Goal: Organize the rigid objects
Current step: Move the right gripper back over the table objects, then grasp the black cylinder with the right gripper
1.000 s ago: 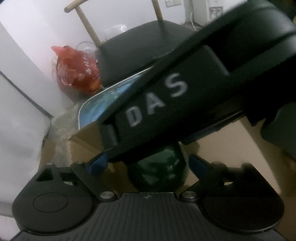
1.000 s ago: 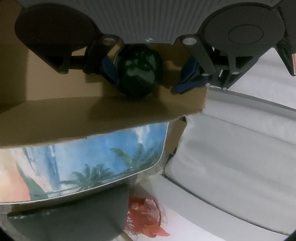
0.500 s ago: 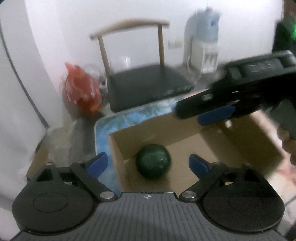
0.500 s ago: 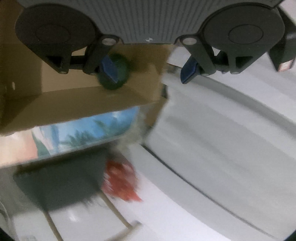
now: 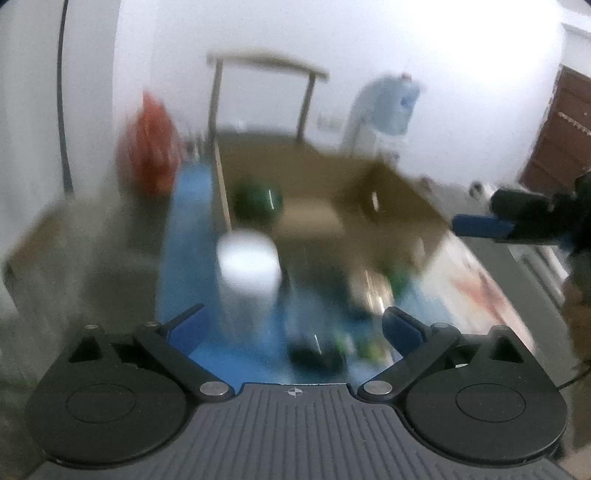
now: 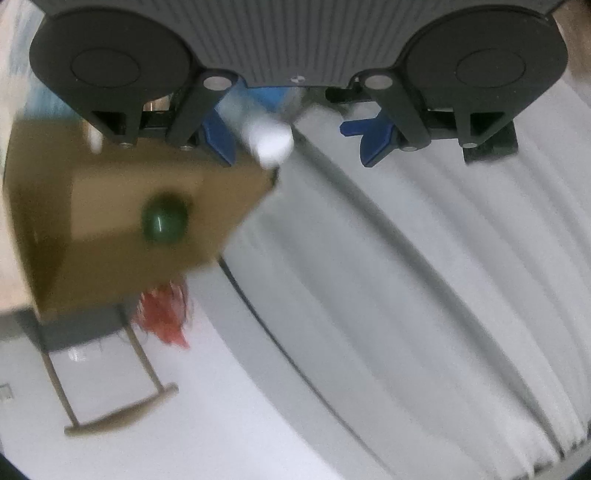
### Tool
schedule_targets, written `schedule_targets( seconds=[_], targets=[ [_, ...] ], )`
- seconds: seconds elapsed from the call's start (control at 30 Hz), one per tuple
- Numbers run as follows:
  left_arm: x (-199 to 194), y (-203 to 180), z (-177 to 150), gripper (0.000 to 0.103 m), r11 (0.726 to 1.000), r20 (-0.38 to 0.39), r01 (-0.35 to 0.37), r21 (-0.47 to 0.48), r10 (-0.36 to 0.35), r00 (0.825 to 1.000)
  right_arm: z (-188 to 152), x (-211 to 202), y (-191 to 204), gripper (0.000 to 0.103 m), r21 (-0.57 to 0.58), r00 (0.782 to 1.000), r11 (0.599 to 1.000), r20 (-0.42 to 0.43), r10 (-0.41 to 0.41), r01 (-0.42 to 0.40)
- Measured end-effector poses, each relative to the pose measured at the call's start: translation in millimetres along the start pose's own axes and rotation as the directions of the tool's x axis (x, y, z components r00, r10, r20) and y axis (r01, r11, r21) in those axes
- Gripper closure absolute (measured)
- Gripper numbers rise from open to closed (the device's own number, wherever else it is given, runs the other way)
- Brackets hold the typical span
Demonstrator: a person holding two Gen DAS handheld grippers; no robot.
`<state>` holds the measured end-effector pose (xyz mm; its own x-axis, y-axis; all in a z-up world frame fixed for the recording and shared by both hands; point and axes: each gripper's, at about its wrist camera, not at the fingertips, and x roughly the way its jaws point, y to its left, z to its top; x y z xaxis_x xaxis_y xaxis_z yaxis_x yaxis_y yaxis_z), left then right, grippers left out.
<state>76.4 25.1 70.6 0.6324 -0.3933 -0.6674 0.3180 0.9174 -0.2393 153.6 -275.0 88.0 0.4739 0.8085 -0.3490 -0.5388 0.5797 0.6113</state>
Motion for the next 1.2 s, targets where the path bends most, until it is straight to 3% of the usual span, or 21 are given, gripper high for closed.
schedule_targets(
  seconds=[0.13, 0.2, 0.3, 0.37, 0.47, 0.8, 1.2],
  targets=[
    [33.3, -1.0, -55.9, 0.019, 0.993, -0.145, 0.066, -0.100, -0.081, 0.986, -69.8, 41.4, -5.1, 0.038, 0.013, 0.987, 1.000, -0.161, -0.011, 0.013],
    [49.4, -5.3, -73.4, 0.039, 0.993, -0.205, 0.053, -0.105, -0.074, 0.976, -93.7, 61.8, -7.4, 0.047, 0.002, 0.973, 0.999, -0.228, -0.037, 0.038],
    [55.8, -18.7, -74.3, 0.045, 1.000, -0.165, 0.012, -0.024, -0.015, 0.986, -110.3, 84.8, -8.0, 0.058, -0.034, 0.956, 0.997, -0.286, -0.072, 0.065],
    [64.5, -20.9, -68.7, 0.052, 1.000, -0.159, 0.023, -0.016, -0.026, 0.987, -112.0, 94.5, -8.7, 0.066, -0.049, 0.947, 0.996, -0.309, -0.085, 0.074],
    [68.0, -23.1, -62.2, 0.058, 0.999, -0.147, 0.031, 0.013, -0.028, 0.989, -111.5, 99.8, -1.0, 0.067, -0.078, 0.941, 0.993, -0.320, -0.108, 0.087],
    [87.2, -29.8, -46.6, 0.059, 0.993, -0.150, 0.067, 0.100, -0.052, 0.987, -111.0, 109.7, -17.1, 0.071, -0.039, 0.919, 0.991, -0.371, -0.135, 0.130],
    [76.5, -30.0, -67.1, 0.062, 0.983, -0.096, 0.019, 0.182, -0.002, 0.995, -108.3, 111.1, -28.3, 0.073, 0.009, 0.930, 0.994, -0.355, -0.101, 0.111]
  ],
)
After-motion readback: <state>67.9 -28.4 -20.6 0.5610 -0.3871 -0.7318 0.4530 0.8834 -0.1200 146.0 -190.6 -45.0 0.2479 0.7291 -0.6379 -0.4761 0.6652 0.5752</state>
